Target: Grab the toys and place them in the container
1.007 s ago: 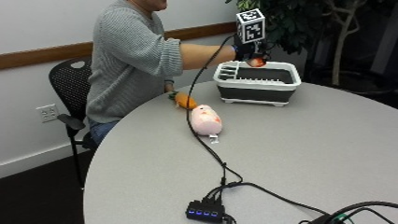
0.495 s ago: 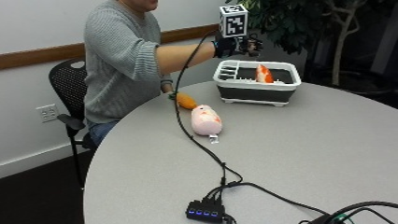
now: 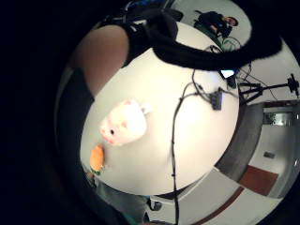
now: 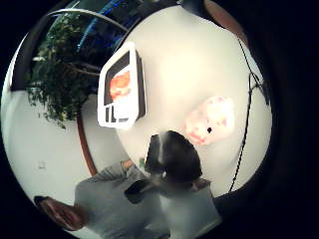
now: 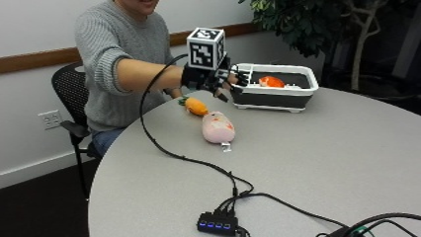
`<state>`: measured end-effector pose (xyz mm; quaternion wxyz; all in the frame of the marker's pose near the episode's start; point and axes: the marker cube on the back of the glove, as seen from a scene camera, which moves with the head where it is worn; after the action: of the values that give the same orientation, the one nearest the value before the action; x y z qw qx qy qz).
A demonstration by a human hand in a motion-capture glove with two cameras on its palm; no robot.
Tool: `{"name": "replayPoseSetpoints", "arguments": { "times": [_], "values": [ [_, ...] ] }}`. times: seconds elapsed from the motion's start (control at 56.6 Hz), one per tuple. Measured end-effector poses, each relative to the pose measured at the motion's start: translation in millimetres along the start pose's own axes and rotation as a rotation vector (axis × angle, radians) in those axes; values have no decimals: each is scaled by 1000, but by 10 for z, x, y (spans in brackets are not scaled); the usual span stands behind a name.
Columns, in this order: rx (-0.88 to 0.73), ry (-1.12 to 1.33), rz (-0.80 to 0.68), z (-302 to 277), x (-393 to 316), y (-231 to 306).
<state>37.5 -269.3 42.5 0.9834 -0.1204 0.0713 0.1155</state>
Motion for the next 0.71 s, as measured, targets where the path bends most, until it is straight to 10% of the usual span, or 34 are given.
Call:
{"name": "replayPoseSetpoints", "arguments": {
  "times": [0.283,0.707],
  "values": [
    [-281,84,20,1644,-18,87],
    [-186,132,8,1614,-80,0]
  ]
}}
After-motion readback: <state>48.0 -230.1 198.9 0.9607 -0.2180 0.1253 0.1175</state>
